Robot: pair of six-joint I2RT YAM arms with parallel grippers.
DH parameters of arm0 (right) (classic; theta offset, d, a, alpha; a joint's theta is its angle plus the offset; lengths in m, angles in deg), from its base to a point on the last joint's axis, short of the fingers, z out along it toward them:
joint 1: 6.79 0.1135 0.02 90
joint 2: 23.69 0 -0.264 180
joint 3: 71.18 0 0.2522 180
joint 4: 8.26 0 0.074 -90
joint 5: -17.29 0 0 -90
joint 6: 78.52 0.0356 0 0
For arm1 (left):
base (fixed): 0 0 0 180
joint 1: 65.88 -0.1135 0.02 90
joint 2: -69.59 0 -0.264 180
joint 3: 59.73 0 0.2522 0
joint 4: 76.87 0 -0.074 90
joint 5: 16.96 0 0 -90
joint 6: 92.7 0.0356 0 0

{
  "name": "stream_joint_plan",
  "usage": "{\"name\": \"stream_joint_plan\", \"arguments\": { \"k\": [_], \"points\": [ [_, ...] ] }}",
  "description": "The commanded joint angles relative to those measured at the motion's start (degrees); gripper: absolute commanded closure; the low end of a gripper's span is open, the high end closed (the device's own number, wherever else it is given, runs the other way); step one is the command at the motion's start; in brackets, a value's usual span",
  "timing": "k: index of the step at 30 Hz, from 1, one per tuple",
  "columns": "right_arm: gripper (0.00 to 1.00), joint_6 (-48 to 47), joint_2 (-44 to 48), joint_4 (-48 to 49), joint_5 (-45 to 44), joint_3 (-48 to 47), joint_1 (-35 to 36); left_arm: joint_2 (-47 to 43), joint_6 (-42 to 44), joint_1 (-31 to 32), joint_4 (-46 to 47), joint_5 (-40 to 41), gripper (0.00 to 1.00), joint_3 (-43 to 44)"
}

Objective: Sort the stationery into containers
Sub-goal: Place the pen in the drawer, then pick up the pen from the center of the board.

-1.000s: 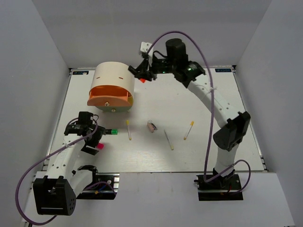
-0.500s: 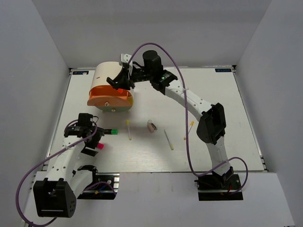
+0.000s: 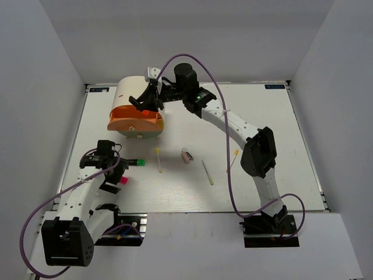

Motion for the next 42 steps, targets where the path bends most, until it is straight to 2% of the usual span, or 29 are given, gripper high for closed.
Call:
{"name": "stream_joint_plan", "arguments": {
  "k": [1,5,9,12,15,18,21,23,26,32,42],
  "points": [
    [0.65,-0.9,-1.0,2.6,0.3,-1.0,0.6,-0.1,-0.4,-0.3,-0.2,1.1,0.0,-0.2],
    [0.56,-1.6,-2.2,1.8,-0.5,-1.0,0.7,-0.7,-0.4,-0.3,-0.8,1.6,0.0,0.4],
    [0.41,-2.6,-2.4,0.9,-0.8,-1.1,0.8,-1.3,-0.4,-0.3,-0.8,2.2,0.0,0.4],
    [0.4,-2.7,-2.0,0.9,-0.9,-1.0,0.8,-1.3,-0.4,-0.3,-0.8,2.2,0.0,0.4],
    [0.4,-2.7,-0.8,1.1,-0.9,-0.8,0.6,-1.3,-0.4,-0.3,-0.8,2.2,0.0,0.4],
    [0.44,-2.7,2.6,1.6,-1.5,0.1,0.4,-1.3,-0.4,-0.3,-0.8,3.5,0.0,0.4],
    [0.48,-2.9,6.8,1.9,-3.9,2.9,-0.4,0.0,-0.4,-0.3,-0.8,4.2,0.06,0.4],
    [0.5,-3.3,8.6,1.8,-4.9,6.7,-1.2,1.5,-0.4,-0.3,-0.8,5.4,0.15,0.4],
    [0.52,-4.0,16.0,1.8,-7.2,13.7,-2.8,3.7,-0.4,-0.3,0.8,6.0,0.21,0.4],
    [0.52,-4.8,26.6,3.1,-11.1,28.5,-7.3,9.6,0.1,-0.3,4.3,7.2,0.25,0.4],
    [0.5,-2.6,37.1,4.3,-11.6,43.7,-15.0,18.0,1.8,-0.9,7.9,8.5,0.32,2.6]
  ]
}}
